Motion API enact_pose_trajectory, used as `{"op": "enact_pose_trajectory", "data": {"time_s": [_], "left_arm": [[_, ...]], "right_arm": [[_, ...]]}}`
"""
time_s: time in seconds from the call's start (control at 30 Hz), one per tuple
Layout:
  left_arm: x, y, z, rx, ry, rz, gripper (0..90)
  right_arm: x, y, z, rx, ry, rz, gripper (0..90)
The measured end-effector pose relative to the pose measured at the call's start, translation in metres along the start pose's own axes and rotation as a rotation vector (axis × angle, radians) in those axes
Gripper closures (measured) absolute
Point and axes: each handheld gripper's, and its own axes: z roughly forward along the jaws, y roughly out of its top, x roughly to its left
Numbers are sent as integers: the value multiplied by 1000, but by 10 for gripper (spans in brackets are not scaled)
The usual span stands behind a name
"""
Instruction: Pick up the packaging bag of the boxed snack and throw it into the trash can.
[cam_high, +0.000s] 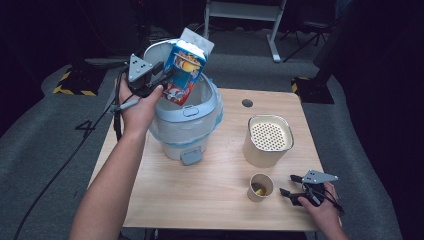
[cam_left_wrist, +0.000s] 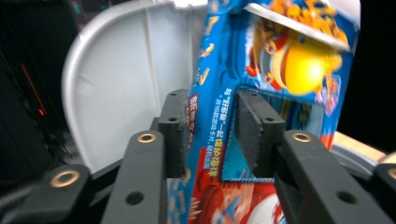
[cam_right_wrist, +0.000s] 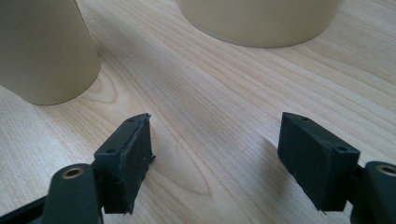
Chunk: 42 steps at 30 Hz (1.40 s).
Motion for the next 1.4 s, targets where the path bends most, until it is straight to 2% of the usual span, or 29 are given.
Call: {"op": "enact_pose_trajectory", "data": {"time_s": [0.03, 0.2, 0.37, 0.47, 0.53, 0.6, 0.8, 0.83, 1.1, 1.17, 1.2, 1.27, 1.4], "left_arm": [[-2, -1, 0, 30, -22, -10, 602], [-10, -2, -1, 89, -61, 24, 538], [-13, -3, -3, 124, -86, 41, 508], [-13, -3, -2, 131, -92, 35, 483], [-15, -5, 0, 162, -114, 33, 475], [-16, -6, 1, 170, -120, 40, 476], [-21, -8, 3, 184, -180, 31, 479], [-22, -8, 2, 185, -176, 42, 480], [-22, -8, -4, 169, -189, 40, 460], [-23, -10, -8, 164, -219, 39, 450], [-25, -11, -14, 155, -260, 33, 444], [-26, -12, -18, 148, -275, 32, 442], [-32, -13, -36, 127, -335, 65, 430]], "right_arm": [[0, 0, 0, 0, 0, 0, 262], [0, 0, 0, 0, 0, 0, 262], [0, 0, 0, 0, 0, 0, 262], [0, 0, 0, 0, 0, 0, 262], [0, 0, 0, 0, 0, 0, 262], [0, 0, 0, 0, 0, 0, 262], [0, 0, 0, 0, 0, 0, 262], [0, 0, 0, 0, 0, 0, 262], [0, 0, 0, 0, 0, 0, 262], [0, 0, 0, 0, 0, 0, 262], [0, 0, 0, 0, 0, 0, 262], [0, 0, 0, 0, 0, 0, 262], [0, 0, 0, 0, 0, 0, 262]]}}
